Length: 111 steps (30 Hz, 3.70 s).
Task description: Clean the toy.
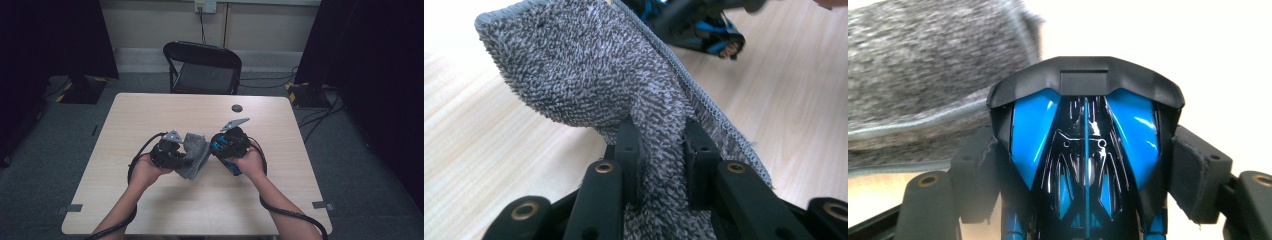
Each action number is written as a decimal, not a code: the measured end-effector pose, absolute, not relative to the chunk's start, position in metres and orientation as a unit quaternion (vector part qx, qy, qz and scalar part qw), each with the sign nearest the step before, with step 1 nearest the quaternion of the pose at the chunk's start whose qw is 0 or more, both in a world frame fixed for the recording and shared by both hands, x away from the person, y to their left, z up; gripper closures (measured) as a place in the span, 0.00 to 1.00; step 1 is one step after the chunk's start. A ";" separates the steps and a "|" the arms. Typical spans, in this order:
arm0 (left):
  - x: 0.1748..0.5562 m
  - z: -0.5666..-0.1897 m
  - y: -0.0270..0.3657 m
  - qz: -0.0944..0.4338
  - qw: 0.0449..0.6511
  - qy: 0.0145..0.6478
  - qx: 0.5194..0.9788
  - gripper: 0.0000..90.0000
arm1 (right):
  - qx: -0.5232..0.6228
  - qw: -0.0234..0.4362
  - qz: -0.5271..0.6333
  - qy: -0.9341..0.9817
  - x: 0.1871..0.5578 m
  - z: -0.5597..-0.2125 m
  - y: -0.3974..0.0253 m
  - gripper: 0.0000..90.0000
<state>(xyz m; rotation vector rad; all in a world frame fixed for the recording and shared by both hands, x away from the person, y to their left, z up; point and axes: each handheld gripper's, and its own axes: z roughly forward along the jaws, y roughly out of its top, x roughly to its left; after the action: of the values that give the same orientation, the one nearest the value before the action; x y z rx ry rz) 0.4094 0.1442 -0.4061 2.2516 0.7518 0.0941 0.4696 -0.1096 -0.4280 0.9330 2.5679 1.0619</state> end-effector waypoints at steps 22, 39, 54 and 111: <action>0.444 -0.396 0.175 0.093 0.386 0.376 0.837 0.82 | 0.300 0.097 0.369 0.874 0.462 -0.426 -0.102 0.28; 0.454 -0.406 0.127 0.057 0.386 0.331 0.859 0.82 | 0.280 0.090 0.367 0.882 0.454 -0.423 -0.096 0.28; 0.442 -0.400 0.123 0.045 0.385 0.292 0.874 0.82 | 0.293 0.097 0.350 0.884 0.460 -0.427 -0.103 0.28; 0.428 -0.433 0.099 0.029 0.382 0.295 0.875 0.82 | 0.306 0.112 0.369 0.871 0.467 -0.406 -0.097 0.28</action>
<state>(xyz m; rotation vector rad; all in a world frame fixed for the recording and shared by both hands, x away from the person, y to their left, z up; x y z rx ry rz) 0.4284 0.0990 -0.4330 2.2334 0.7518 0.0730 0.4674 -0.0966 -0.4062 0.8979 2.5568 1.0823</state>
